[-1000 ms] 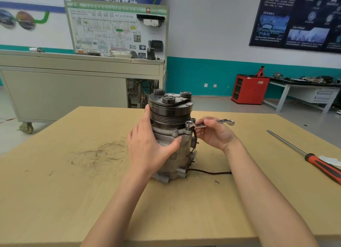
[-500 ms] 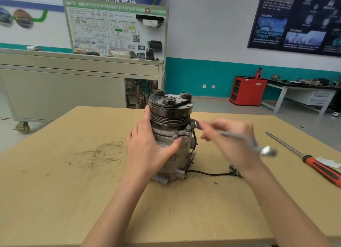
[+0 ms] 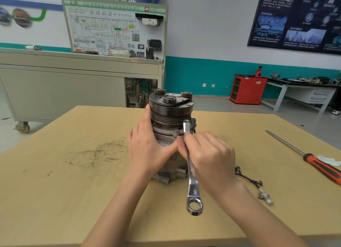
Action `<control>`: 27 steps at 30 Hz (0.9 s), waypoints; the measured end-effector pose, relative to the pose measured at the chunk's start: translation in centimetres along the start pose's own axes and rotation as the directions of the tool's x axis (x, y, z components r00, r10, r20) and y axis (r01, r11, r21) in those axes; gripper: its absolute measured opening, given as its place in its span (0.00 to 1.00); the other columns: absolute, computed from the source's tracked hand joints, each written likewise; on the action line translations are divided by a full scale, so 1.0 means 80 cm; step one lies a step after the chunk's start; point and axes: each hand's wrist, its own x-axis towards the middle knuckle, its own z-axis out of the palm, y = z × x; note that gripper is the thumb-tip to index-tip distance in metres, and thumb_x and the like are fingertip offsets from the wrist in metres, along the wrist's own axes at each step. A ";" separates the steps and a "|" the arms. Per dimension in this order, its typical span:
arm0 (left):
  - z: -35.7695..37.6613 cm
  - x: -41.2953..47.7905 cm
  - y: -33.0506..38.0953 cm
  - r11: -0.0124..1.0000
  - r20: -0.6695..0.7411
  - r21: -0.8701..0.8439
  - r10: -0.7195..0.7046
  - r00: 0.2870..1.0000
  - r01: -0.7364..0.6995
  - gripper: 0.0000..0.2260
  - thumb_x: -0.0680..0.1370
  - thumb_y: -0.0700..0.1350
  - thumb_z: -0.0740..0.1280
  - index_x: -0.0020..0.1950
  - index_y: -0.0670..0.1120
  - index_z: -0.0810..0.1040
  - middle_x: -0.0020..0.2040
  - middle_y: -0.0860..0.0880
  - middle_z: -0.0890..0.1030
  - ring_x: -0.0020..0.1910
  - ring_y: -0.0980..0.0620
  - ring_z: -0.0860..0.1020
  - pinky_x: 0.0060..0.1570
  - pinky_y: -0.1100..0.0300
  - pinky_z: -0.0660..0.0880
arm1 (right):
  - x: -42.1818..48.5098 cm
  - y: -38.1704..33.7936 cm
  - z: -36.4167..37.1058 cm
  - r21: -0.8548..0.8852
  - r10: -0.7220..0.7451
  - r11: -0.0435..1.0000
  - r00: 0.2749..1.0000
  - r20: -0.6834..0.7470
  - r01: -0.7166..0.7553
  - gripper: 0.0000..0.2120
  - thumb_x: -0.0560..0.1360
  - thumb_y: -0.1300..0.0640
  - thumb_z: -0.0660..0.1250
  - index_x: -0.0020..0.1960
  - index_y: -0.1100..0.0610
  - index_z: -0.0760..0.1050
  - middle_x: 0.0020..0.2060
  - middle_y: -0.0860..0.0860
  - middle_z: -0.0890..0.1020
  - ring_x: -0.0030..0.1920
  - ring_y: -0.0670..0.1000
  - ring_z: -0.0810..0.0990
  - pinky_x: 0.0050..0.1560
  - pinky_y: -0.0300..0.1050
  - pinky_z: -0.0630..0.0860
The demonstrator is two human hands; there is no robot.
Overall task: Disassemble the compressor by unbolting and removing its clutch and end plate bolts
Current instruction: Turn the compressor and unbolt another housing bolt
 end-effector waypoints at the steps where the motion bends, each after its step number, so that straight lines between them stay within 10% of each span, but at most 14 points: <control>1: 0.000 0.000 0.000 1.000 -0.005 0.009 0.004 1.000 -0.004 0.49 0.64 0.71 0.59 0.79 0.46 0.55 0.69 0.47 0.73 0.67 0.47 0.71 0.64 0.52 0.62 | 0.002 0.003 -0.001 -0.013 0.007 1.000 1.000 0.005 -0.007 0.14 0.74 0.57 0.65 0.30 0.57 0.75 0.23 0.50 0.73 0.25 0.50 0.72 0.26 0.39 0.62; 11: 0.001 0.000 0.000 1.000 -0.011 -0.012 -0.009 1.000 0.009 0.50 0.62 0.70 0.59 0.79 0.47 0.55 0.69 0.48 0.73 0.67 0.47 0.71 0.65 0.52 0.60 | -0.003 -0.014 0.005 -0.063 0.040 0.998 0.990 0.136 -0.032 0.10 0.68 0.62 0.70 0.30 0.56 0.73 0.24 0.50 0.74 0.25 0.50 0.73 0.25 0.40 0.66; 15: -0.001 0.001 0.003 1.000 -0.002 -0.007 0.007 1.000 -0.007 0.50 0.62 0.70 0.60 0.78 0.45 0.56 0.70 0.49 0.72 0.68 0.48 0.71 0.64 0.51 0.61 | -0.015 0.016 0.009 0.262 0.097 0.955 0.981 0.171 -0.140 0.06 0.70 0.63 0.71 0.35 0.59 0.78 0.28 0.50 0.78 0.29 0.50 0.76 0.29 0.39 0.69; 17: -0.002 0.001 0.003 1.000 -0.009 -0.013 0.013 1.000 -0.013 0.50 0.63 0.70 0.60 0.78 0.44 0.57 0.70 0.49 0.72 0.68 0.48 0.71 0.64 0.51 0.62 | -0.024 0.046 0.015 0.574 0.180 0.763 0.950 0.253 -0.298 0.02 0.70 0.66 0.71 0.41 0.62 0.82 0.34 0.51 0.83 0.34 0.49 0.80 0.35 0.39 0.76; 19: -0.002 0.001 0.004 1.000 -0.010 -0.017 0.017 1.000 -0.018 0.49 0.63 0.69 0.61 0.78 0.44 0.57 0.70 0.49 0.72 0.68 0.48 0.71 0.64 0.51 0.62 | -0.027 0.073 0.025 0.776 0.242 0.361 0.855 0.459 -0.518 0.06 0.71 0.69 0.70 0.44 0.61 0.82 0.36 0.50 0.84 0.37 0.47 0.82 0.42 0.38 0.78; 22: -0.001 0.001 0.002 1.000 -0.024 -0.016 0.024 0.999 -0.024 0.49 0.64 0.69 0.61 0.78 0.44 0.57 0.70 0.48 0.73 0.67 0.48 0.72 0.64 0.51 0.62 | -0.024 0.101 0.059 0.690 0.164 -0.250 0.673 0.721 -0.679 0.09 0.72 0.66 0.65 0.41 0.57 0.83 0.32 0.51 0.83 0.35 0.48 0.82 0.40 0.40 0.79; 27: 0.001 0.001 0.001 1.000 -0.036 -0.009 0.023 0.999 -0.024 0.48 0.64 0.69 0.62 0.78 0.43 0.58 0.68 0.47 0.74 0.66 0.47 0.73 0.63 0.49 0.63 | -0.014 0.114 0.115 0.338 -0.127 -0.599 0.503 0.855 -0.726 0.15 0.53 0.52 0.84 0.34 0.57 0.84 0.27 0.52 0.81 0.28 0.46 0.80 0.32 0.38 0.78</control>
